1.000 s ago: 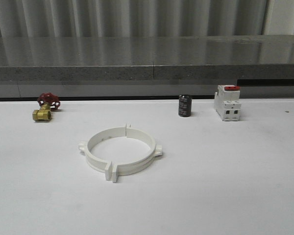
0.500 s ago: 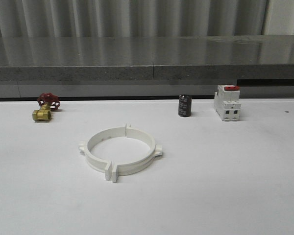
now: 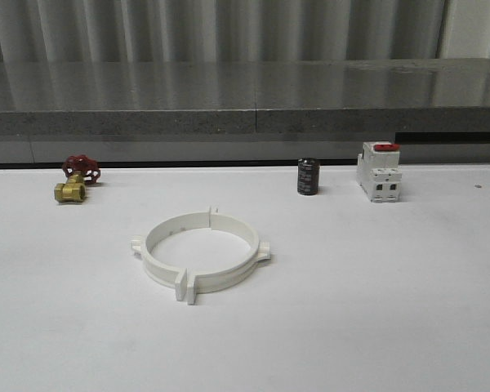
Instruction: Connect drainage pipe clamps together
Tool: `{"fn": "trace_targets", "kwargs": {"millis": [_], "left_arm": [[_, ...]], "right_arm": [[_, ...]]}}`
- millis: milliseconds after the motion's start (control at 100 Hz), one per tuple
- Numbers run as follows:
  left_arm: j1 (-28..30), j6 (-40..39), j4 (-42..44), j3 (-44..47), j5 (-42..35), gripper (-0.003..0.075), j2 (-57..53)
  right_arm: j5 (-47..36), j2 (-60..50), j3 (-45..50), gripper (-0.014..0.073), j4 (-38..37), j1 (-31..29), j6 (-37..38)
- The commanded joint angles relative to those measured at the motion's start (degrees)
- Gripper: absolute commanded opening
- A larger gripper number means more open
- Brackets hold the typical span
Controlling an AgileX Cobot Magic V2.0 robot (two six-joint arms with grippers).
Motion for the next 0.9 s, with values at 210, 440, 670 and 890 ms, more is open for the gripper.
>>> {"fn": "trace_targets", "kwargs": {"millis": [210, 440, 670, 890], "left_arm": [[0.18, 0.07, -0.17, -1.5, -4.1, -0.002, 0.47], [0.18, 0.07, -0.17, -1.5, -4.1, -0.002, 0.47], [0.18, 0.07, -0.17, -1.5, -4.1, -0.002, 0.47], [0.18, 0.07, -0.17, -1.5, -4.1, -0.002, 0.47]], "right_arm": [[-13.33, -9.58, 7.86, -0.0069, 4.87, -1.78, -3.82], [-20.87, -13.48, 14.23, -0.0069, 6.35, -1.78, -3.77], [-22.42, -17.48, 15.36, -0.0069, 6.4, -1.78, -3.71], [-22.37, -17.61, 15.36, -0.0069, 6.4, -1.78, -3.71]]}}
